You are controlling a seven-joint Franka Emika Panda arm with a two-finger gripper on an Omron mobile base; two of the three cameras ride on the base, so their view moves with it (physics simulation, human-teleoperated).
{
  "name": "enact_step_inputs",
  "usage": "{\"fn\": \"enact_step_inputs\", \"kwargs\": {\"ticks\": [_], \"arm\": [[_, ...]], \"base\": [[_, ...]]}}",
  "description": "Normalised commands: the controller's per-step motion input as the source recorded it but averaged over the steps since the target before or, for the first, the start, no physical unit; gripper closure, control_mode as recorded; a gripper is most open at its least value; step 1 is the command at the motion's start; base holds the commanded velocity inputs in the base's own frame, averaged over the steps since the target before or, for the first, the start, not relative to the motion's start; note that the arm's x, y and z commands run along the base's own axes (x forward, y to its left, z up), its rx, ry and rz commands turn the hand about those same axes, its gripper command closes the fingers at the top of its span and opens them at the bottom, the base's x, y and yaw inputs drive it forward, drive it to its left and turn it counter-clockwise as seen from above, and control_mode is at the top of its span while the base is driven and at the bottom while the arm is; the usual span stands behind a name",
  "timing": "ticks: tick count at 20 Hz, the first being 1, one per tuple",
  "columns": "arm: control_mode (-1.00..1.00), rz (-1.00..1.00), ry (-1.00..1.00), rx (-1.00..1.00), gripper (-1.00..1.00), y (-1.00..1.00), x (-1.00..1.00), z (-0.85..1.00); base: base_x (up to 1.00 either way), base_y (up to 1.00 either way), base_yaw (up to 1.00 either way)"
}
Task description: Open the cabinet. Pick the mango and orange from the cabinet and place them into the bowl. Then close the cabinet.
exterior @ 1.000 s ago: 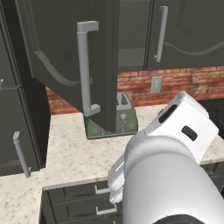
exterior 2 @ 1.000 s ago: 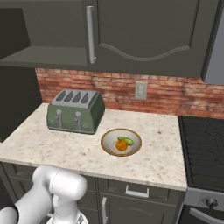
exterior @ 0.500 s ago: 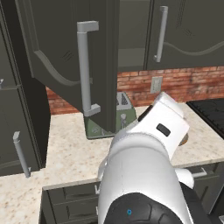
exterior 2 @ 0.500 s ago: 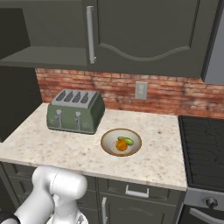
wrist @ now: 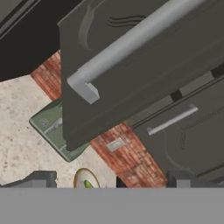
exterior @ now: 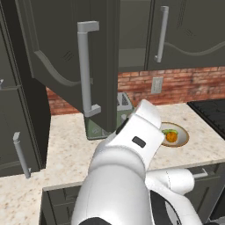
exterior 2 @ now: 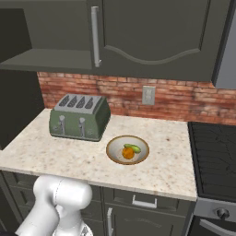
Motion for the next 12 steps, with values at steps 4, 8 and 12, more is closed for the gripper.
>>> {"fn": "enact_step_inputs", "kwargs": {"ticks": [4, 8, 12], "arm": [[-1.0, 0.0, -0.02, -0.04, -1.0, 0.17, 0.26, -0.09], [-1.0, 0.0, -0.03, -0.07, -1.0, 0.25, 0.27, -0.12], [-1.0, 0.0, -0.03, -0.07, -1.0, 0.23, 0.23, -0.07]], "base": [[0.0, 0.0, 0.0], [0.0, 0.0, 0.0], [0.0, 0.0, 0.0]]}}
